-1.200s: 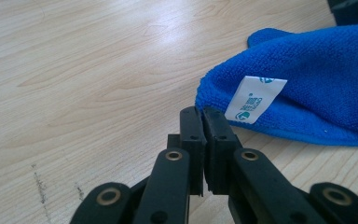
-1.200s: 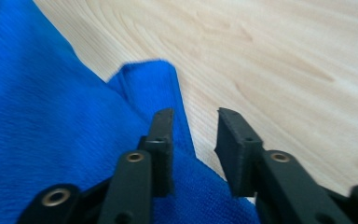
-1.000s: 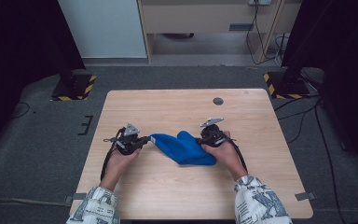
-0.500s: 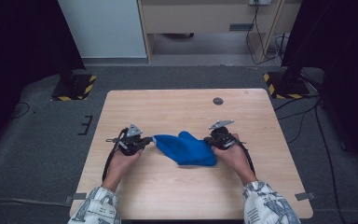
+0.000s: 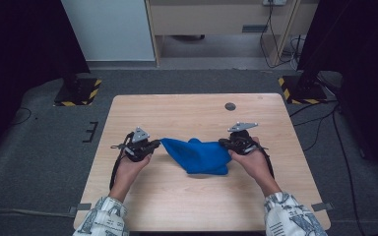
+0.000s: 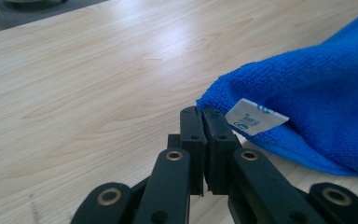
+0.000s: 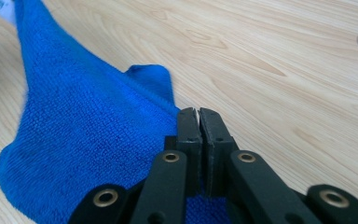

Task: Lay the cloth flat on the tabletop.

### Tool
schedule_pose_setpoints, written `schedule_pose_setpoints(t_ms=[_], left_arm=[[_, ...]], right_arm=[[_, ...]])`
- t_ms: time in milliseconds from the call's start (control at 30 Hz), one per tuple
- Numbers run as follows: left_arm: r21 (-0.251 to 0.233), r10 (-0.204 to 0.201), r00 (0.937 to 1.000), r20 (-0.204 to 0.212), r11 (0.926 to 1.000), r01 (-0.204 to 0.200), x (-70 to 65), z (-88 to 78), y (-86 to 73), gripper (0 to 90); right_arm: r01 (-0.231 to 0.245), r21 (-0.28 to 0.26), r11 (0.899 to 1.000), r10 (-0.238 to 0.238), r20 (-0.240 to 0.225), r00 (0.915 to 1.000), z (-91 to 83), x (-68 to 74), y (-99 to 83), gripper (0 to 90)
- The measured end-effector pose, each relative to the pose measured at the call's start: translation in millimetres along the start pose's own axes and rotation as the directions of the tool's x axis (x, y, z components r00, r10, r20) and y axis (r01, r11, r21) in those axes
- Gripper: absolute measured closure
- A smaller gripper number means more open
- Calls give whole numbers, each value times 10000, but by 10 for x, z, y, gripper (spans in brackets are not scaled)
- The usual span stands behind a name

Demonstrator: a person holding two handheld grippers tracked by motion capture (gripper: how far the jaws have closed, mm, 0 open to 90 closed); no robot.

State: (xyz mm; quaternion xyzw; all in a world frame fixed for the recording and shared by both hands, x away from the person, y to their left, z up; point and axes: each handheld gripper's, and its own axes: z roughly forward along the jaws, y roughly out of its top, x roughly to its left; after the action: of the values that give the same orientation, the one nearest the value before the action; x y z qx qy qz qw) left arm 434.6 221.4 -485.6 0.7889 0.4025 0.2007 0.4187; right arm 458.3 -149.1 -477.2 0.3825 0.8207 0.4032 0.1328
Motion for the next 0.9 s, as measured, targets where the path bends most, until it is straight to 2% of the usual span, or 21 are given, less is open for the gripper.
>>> schedule_pose_setpoints(t_ms=[200, 400, 600, 767, 900], left_arm=[[573, -121, 9999, -60, 9983, 124, 91, 20, -101, 875], [749, -90, 9999, -136, 9971, 100, 121, 41, -131, 873], [930, -86, 9998, -170, 9956, 101, 134, 68, -162, 870], [978, -72, 9998, -165, 9952, 88, 134, 79, -170, 870], [1055, -41, 9999, -154, 9944, 57, 134, 91, -180, 869]], right_arm=[[-19, 132, 9999, 17, 195, 9998, 82, 28, -1, 745], [-287, 154, 9995, 279, 502, 9983, 22, -68, -42, 735], [-658, 538, 9964, 619, 709, 9956, 57, -158, -200, 672], [-949, 797, 9923, 902, 610, 9941, 147, -179, -328, 611], [-883, 955, 9915, 845, 431, 9955, 204, -152, -350, 580]])
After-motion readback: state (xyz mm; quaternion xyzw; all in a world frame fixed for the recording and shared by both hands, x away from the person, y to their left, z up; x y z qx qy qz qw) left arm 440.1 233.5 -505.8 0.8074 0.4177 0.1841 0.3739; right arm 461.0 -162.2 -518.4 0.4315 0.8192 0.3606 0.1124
